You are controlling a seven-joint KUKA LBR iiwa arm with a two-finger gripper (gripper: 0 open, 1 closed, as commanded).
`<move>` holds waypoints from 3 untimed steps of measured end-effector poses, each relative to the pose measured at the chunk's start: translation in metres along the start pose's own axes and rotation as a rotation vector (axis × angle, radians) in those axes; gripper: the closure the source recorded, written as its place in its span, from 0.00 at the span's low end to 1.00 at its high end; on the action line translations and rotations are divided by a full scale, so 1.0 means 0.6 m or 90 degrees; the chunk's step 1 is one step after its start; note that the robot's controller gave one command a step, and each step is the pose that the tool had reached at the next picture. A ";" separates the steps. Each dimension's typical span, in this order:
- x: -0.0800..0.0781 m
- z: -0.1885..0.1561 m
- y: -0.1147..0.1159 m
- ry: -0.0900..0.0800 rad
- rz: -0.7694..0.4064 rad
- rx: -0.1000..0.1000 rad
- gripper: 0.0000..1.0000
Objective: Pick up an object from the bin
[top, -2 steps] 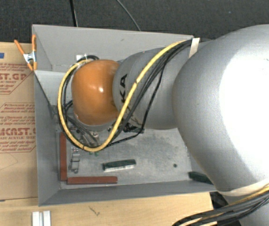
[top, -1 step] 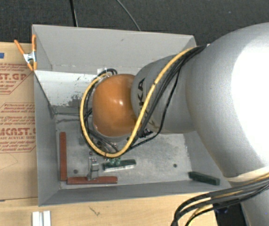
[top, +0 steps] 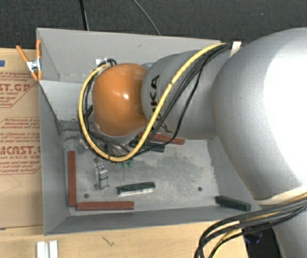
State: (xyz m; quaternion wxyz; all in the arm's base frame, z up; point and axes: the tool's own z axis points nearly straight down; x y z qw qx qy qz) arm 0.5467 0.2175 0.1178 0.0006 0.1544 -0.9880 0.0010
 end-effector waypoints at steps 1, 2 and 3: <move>0.047 0.011 -0.041 -0.003 -0.031 -0.003 0.00; 0.109 0.073 -0.133 -0.002 -0.050 -0.002 0.00; 0.102 0.079 -0.160 -0.001 -0.094 -0.001 1.00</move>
Offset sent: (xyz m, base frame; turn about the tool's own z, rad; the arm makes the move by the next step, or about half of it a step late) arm -0.0401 -0.1024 -0.0478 -0.0802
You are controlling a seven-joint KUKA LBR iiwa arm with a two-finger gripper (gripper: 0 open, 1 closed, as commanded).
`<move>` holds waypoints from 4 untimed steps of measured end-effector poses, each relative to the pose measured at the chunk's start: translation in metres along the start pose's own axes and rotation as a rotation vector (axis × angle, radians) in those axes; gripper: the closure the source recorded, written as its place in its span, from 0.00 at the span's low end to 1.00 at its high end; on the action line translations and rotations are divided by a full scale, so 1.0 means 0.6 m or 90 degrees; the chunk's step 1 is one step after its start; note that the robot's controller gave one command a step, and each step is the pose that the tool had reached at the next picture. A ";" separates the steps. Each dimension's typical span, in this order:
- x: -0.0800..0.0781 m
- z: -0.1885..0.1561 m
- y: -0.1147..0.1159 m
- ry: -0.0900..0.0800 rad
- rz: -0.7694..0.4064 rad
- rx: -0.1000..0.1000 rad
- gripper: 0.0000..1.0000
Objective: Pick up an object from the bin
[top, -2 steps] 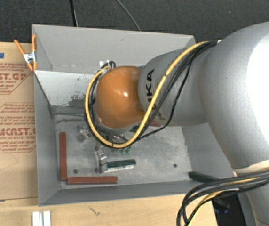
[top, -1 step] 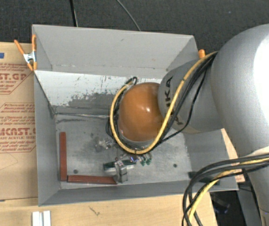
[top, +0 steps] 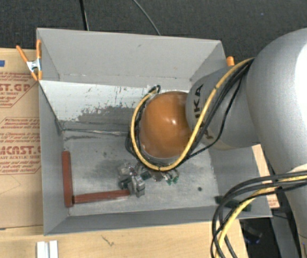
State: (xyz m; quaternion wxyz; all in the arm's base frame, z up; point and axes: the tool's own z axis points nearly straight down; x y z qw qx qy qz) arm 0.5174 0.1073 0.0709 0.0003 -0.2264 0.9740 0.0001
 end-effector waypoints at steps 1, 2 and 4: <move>0.000 0.000 0.000 0.000 0.000 0.000 1.00; 0.002 -0.007 0.001 0.002 0.000 -0.001 1.00; 0.002 -0.065 0.002 0.002 0.000 -0.001 1.00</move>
Offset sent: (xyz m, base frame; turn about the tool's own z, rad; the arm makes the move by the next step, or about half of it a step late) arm 0.0000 -0.0001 0.0527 0.0000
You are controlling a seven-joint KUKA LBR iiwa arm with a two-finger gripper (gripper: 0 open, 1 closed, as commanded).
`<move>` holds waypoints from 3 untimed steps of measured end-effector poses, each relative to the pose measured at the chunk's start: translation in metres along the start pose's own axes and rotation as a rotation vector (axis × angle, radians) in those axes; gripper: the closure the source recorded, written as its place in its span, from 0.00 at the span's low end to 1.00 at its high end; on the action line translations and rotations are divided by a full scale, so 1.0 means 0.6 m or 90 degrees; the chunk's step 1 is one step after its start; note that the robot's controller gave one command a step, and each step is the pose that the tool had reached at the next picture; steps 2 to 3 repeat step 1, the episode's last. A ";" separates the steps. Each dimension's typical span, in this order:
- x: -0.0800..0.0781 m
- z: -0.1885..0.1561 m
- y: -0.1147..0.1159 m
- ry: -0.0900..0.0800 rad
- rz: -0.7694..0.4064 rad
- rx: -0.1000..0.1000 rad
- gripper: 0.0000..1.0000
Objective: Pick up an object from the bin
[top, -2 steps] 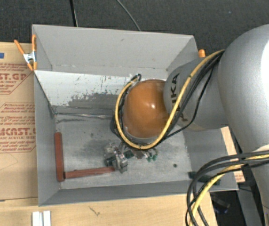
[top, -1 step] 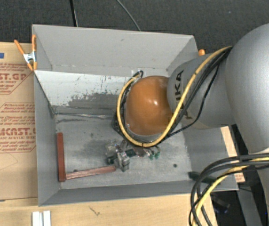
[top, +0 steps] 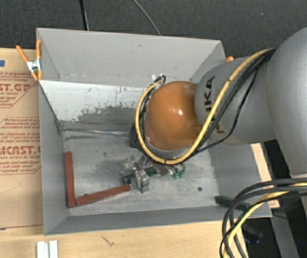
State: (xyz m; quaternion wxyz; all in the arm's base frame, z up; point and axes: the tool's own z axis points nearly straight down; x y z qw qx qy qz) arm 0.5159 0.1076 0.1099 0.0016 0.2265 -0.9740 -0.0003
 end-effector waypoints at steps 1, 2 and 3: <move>-0.001 -0.023 0.000 -0.003 0.000 0.001 1.00; -0.001 -0.023 0.000 -0.003 0.000 0.001 1.00; -0.001 -0.023 0.000 -0.003 0.000 0.001 1.00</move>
Offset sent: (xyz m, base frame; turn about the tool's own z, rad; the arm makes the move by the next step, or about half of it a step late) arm 0.0000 0.0000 0.0024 0.0000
